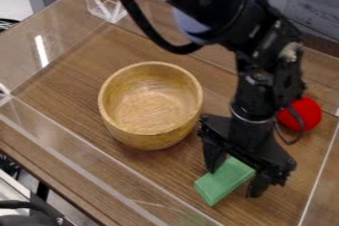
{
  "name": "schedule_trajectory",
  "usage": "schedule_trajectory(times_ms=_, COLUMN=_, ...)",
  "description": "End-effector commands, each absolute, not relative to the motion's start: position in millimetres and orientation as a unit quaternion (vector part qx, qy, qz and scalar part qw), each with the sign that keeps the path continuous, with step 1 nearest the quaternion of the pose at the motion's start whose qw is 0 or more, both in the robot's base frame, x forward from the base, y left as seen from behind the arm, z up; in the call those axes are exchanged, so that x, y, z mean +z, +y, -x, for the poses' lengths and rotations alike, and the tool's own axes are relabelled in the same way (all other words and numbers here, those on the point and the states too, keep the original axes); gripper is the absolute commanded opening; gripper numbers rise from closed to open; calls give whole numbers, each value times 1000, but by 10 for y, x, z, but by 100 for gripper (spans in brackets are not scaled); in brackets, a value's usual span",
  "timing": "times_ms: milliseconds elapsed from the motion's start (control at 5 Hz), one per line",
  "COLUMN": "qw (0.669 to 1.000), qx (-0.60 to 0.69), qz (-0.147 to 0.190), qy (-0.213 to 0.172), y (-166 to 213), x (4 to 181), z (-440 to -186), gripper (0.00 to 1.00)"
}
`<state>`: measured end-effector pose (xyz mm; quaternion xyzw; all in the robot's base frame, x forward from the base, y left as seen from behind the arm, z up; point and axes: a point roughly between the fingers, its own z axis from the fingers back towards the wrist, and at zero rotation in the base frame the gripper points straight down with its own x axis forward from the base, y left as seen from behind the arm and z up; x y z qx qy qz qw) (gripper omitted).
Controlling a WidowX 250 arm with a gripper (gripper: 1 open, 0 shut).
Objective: Put the green stick in the brown bowl
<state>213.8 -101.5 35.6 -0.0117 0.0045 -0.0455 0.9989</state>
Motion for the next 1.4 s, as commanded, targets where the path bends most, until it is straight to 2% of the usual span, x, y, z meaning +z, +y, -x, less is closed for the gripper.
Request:
schedule_trajectory(times_ms=0, qw=997, qx=-69, qz=21, qy=-22, y=-1006, x=302, z=-2148, gripper=100)
schedule_trajectory(times_ms=200, qw=995, qx=-93, qz=20, qy=-26, y=-1012, x=235, z=-2120, gripper=100)
schedule_trajectory(times_ms=400, qw=989, qx=-144, qz=15, qy=-35, y=-1068, x=236, z=-2130, gripper=0)
schedule_trajectory(times_ms=800, qw=971, qx=-235, qz=10, qy=-49, y=-1134, x=254, z=-2183, gripper=0)
schedule_trajectory(times_ms=1000, qw=967, qx=-250, qz=8, qy=-52, y=-1180, x=264, z=-2218, gripper=100)
schedule_trajectory(times_ms=1200, qw=966, qx=-253, qz=8, qy=-52, y=-1088, x=302, z=-2248, gripper=0)
